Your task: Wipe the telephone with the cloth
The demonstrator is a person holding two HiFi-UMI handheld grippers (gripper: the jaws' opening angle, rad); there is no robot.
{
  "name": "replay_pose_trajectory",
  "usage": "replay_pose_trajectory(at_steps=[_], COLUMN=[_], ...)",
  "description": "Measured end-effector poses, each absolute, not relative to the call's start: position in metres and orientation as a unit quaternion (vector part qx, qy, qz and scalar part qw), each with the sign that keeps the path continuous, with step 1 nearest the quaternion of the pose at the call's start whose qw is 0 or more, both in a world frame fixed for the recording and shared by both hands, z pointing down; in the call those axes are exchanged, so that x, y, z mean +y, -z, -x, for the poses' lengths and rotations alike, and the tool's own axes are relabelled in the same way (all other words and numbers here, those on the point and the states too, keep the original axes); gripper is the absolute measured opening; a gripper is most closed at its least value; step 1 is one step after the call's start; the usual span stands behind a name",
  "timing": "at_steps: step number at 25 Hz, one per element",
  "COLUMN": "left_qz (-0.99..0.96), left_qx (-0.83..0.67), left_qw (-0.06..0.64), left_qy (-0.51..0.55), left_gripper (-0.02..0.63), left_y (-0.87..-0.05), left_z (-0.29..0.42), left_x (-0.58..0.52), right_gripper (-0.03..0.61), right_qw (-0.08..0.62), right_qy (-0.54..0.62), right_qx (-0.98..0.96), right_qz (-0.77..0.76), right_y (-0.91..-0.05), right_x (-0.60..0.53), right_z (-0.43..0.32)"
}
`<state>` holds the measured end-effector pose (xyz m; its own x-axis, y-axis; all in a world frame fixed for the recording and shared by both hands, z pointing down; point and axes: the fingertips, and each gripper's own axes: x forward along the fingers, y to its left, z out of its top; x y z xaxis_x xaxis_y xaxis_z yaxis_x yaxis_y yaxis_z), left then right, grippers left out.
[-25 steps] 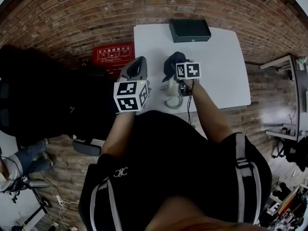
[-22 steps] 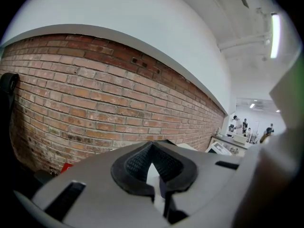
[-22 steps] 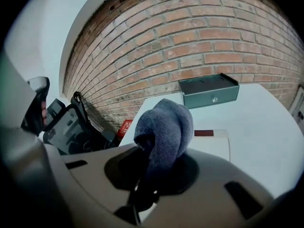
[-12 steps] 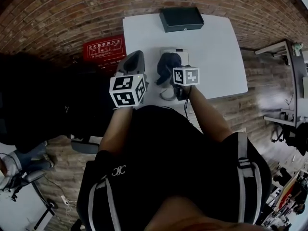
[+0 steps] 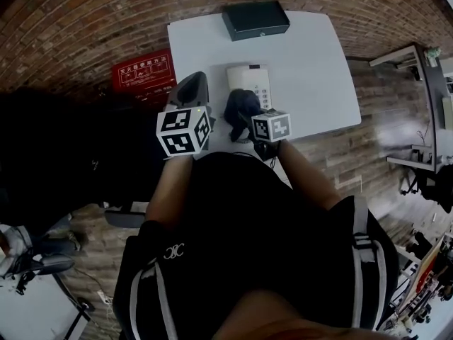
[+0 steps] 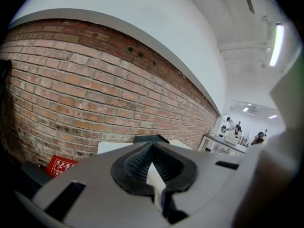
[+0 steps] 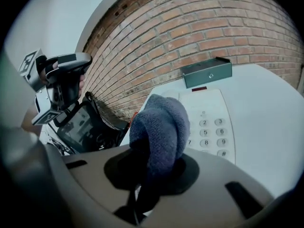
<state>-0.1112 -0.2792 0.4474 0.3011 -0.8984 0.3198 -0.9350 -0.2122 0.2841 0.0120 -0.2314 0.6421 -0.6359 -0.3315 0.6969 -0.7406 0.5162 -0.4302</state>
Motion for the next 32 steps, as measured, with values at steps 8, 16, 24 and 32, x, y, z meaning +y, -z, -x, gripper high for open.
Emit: replay_pose_trajectory(at_steps=[8, 16, 24, 32], left_qz=[-0.781, -0.781, -0.776, -0.774], left_qx=[-0.584, -0.585, -0.591, -0.591], left_qw=[0.212, 0.212, 0.215, 0.221], left_qy=[-0.056, -0.057, -0.057, -0.058], left_gripper=[-0.005, -0.005, -0.005, -0.005], left_y=[-0.450, -0.448, -0.451, -0.454], left_z=[0.102, 0.100, 0.098, 0.100], left_x=[-0.276, -0.272, -0.269, -0.266], right_gripper=[0.057, 0.049, 0.043, 0.043], right_qw=[0.255, 0.294, 0.338, 0.347], right_qy=[-0.442, -0.419, -0.341, -0.323], right_qx=[-0.803, -0.789, -0.811, -0.814], right_qz=[-0.308, -0.341, -0.333, -0.336], right_y=[-0.665, -0.674, -0.669, -0.669], right_x=[-0.205, -0.204, -0.217, -0.219], right_z=[-0.035, -0.057, -0.062, -0.059])
